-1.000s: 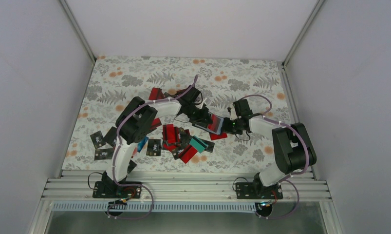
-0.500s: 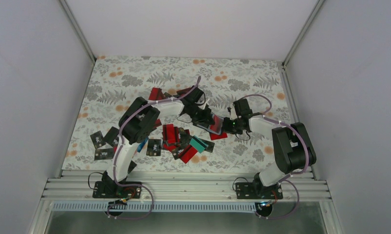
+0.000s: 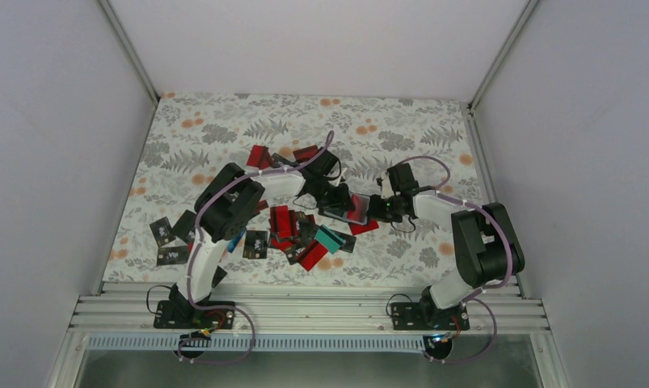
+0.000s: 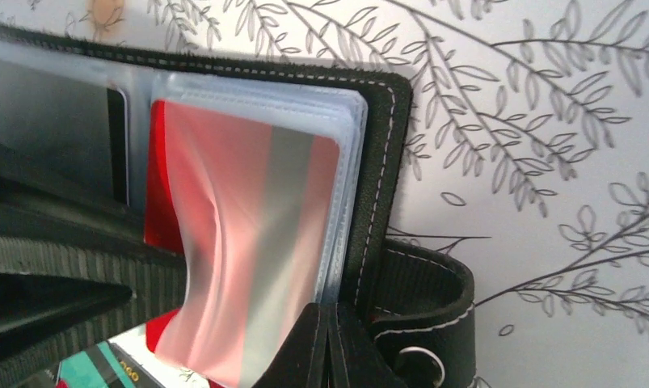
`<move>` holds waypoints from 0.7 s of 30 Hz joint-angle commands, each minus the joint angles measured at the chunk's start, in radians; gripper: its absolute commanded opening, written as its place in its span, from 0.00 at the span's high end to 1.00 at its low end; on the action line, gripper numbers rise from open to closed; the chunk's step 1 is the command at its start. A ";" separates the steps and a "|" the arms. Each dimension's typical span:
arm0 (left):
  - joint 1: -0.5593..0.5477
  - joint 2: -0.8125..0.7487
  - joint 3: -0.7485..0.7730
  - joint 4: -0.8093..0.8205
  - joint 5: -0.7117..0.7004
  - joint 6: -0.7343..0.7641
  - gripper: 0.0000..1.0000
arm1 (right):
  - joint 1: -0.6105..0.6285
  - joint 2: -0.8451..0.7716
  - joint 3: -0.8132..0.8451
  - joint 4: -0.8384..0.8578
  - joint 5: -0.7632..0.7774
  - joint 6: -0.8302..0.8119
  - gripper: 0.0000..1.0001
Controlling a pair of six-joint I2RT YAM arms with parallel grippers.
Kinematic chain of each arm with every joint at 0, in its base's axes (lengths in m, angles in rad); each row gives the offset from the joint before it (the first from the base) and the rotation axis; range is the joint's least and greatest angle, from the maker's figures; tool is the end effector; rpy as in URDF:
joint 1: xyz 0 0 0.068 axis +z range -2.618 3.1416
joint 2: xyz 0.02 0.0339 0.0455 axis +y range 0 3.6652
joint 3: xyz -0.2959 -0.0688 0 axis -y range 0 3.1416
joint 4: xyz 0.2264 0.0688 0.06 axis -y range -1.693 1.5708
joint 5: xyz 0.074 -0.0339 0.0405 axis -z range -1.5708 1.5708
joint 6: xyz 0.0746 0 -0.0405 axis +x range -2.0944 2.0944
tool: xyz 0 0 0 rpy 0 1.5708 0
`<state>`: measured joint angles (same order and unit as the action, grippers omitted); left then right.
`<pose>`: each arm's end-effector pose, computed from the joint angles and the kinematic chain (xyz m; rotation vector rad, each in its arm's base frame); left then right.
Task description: Put the credit cards into the card holder
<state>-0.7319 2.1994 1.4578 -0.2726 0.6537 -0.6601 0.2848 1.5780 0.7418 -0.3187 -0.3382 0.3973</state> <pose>0.3207 -0.3491 0.1310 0.3792 2.8459 -1.2669 0.2586 0.1015 0.1495 0.0565 2.7930 0.6462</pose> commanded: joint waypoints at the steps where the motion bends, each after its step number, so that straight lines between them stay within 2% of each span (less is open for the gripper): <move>1: -0.055 -0.055 -0.100 0.019 -0.035 -0.076 0.88 | 0.021 0.013 0.020 0.036 -0.091 -0.036 0.96; 5: -0.064 -0.106 -0.155 0.048 -0.067 -0.115 0.88 | 0.045 0.034 0.036 0.031 -0.104 -0.043 0.96; 10: -0.064 -0.105 -0.113 -0.040 -0.151 -0.079 0.81 | 0.051 0.025 0.055 -0.002 -0.068 -0.042 0.96; 17: -0.067 -0.123 -0.062 -0.119 -0.203 -0.032 0.60 | 0.050 -0.033 0.086 -0.062 -0.024 -0.034 0.95; 21: -0.078 -0.127 -0.013 -0.212 -0.232 0.009 0.47 | 0.048 -0.064 0.100 -0.081 -0.041 -0.035 0.87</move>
<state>-0.7994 2.0922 1.3994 -0.3538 0.4843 -0.7033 0.3279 1.5692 0.8047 -0.3660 -0.3733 0.3710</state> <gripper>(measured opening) 0.483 0.098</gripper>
